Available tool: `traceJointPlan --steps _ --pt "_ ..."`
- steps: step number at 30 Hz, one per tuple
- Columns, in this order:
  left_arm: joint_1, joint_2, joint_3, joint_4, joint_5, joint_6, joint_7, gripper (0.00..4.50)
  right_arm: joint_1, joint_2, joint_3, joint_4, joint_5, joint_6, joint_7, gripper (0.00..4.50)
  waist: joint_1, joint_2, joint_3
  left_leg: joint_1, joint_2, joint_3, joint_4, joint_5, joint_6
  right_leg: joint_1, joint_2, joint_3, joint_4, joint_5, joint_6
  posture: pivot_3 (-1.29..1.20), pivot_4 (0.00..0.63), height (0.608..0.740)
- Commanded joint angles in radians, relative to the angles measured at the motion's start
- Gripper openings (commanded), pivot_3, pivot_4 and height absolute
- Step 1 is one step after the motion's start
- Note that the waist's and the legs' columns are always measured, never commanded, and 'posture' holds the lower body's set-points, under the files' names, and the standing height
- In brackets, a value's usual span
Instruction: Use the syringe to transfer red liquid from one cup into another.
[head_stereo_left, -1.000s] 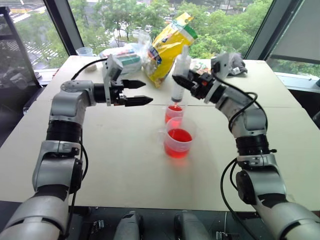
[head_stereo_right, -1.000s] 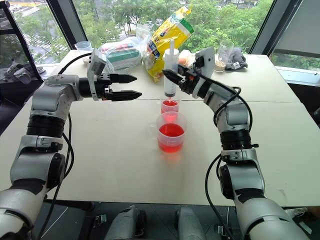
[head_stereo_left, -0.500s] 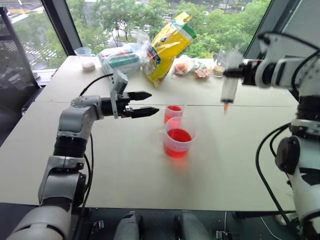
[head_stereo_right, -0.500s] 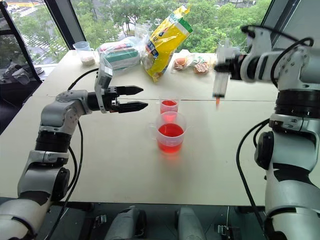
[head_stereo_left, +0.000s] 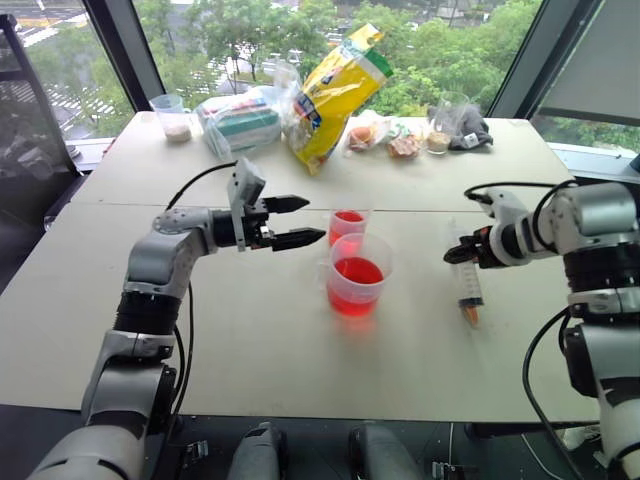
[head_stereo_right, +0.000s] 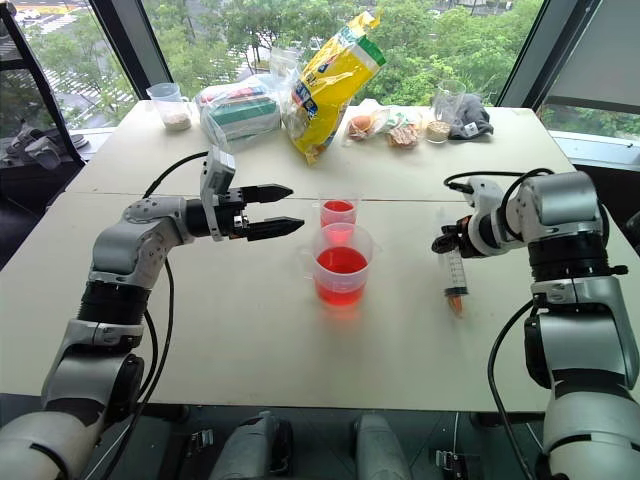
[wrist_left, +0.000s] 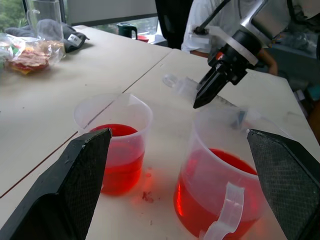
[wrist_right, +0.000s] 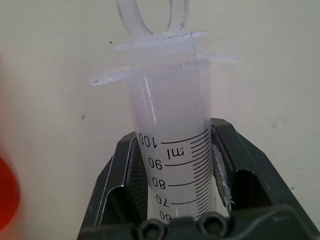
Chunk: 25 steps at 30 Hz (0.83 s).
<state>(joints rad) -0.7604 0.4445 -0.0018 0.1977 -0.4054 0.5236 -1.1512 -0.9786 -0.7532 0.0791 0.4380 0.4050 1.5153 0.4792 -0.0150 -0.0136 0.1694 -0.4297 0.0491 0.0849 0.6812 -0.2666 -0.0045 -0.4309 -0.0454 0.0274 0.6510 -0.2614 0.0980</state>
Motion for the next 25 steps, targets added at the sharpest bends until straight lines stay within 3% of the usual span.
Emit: traceJointPlan --steps 1,6,7,13,20,25 --pt "0.010 0.016 -0.010 -0.058 -0.014 0.002 -0.002 4.48 0.016 0.009 0.000 0.000 -0.017 -0.021 0.012 1.91 0.000 0.000 0.000 0.000 0.000 0.000 0.000 0.000 0.000 0.000 0.000 0.000 0.000 0.000 0.000 0.00 0.150 0.740" --pt "0.011 0.017 0.001 -0.075 -0.036 0.028 0.013 4.50 0.033 0.011 -0.021 -0.045 -0.010 -0.015 0.031 4.28 0.001 0.000 0.000 0.000 0.000 0.000 0.001 0.000 0.000 0.001 0.000 0.000 0.000 0.000 0.000 0.00 0.150 0.740" --pt "0.009 0.019 0.003 -0.078 -0.042 0.035 0.013 4.50 0.040 0.003 -0.030 -0.070 -0.007 -0.013 0.034 4.47 0.001 0.000 0.000 0.000 0.000 0.000 0.001 0.000 0.000 0.001 0.000 0.000 0.000 0.000 0.000 0.00 0.150 0.740" --pt "0.016 0.039 0.000 -0.108 -0.071 0.076 0.004 4.50 0.141 -0.090 -0.094 -0.385 0.044 0.008 0.075 4.47 0.003 0.000 0.000 0.000 0.000 -0.001 0.000 0.000 0.000 0.001 0.000 -0.001 0.000 0.000 0.000 0.00 0.150 0.740" --pt "0.045 0.092 0.001 -0.161 -0.106 0.136 -0.003 4.50 0.351 -0.215 -0.415 -0.921 0.264 0.022 0.238 4.47 0.003 0.000 0.000 0.000 0.000 -0.003 0.000 0.000 0.000 0.001 0.000 -0.001 -0.001 0.000 0.000 0.00 0.150 0.740" --pt "0.053 0.142 -0.003 -0.183 -0.132 0.183 -0.029 4.50 0.541 -0.277 -0.622 -1.119 0.371 -0.002 0.336 4.47 0.003 -0.001 0.000 0.001 0.000 -0.004 0.001 0.000 0.000 0.004 0.000 -0.002 -0.001 0.000 0.000 0.00 0.150 0.740"
